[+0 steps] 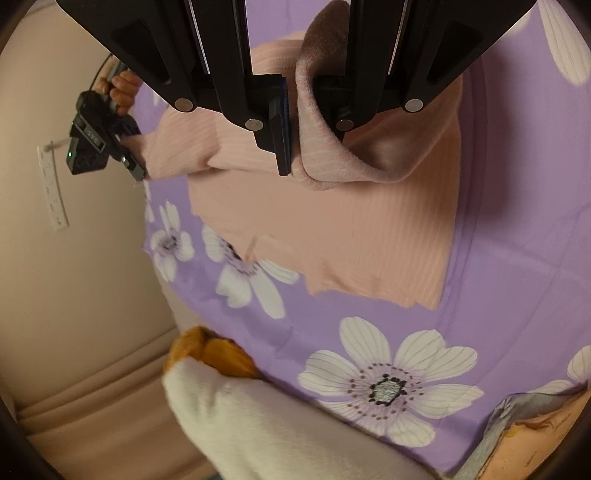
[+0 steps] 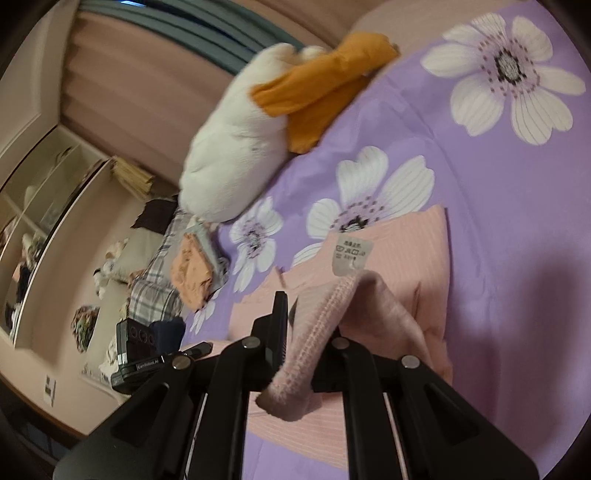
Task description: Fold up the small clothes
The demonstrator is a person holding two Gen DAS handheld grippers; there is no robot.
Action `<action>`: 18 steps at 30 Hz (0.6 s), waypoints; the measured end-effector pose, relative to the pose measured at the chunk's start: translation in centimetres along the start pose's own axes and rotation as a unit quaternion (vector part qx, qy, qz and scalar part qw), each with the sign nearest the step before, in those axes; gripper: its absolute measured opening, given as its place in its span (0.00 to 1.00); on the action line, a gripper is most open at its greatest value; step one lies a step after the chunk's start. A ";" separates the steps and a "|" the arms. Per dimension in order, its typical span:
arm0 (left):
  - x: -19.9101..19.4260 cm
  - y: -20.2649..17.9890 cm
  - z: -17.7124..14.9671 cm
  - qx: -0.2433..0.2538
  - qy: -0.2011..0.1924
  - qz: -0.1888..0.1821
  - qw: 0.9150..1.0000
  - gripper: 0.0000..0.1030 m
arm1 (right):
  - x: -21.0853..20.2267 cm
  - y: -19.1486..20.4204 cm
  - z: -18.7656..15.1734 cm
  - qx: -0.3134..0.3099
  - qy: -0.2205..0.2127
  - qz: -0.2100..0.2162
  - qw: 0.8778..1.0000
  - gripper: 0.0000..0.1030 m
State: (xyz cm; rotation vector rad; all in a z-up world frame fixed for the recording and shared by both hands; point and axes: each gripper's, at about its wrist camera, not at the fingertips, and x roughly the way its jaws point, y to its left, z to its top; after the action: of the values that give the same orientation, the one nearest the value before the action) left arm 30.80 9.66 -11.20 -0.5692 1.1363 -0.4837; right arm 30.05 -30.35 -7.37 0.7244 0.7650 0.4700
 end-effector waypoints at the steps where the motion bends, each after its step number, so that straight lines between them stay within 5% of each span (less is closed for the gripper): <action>1: 0.4 0.3 0.5 -0.005 0.002 0.002 1.000 0.05 | 0.5 -0.4 0.4 0.007 0.004 -0.005 1.000 0.09; 8: 2.9 2.8 1.9 -0.045 0.027 0.019 0.998 0.05 | 3.4 -2.8 1.7 0.039 0.036 -0.052 0.997 0.12; 18: 1.9 3.8 2.0 -0.062 0.045 -0.010 0.997 0.05 | 4.9 -4.5 2.7 0.063 0.056 -0.067 0.994 0.25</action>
State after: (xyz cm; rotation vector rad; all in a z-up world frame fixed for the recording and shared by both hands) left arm 33.59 11.68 -14.39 -0.6733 1.2529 -0.4620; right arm 35.76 -31.43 -11.54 0.7630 0.9487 0.3440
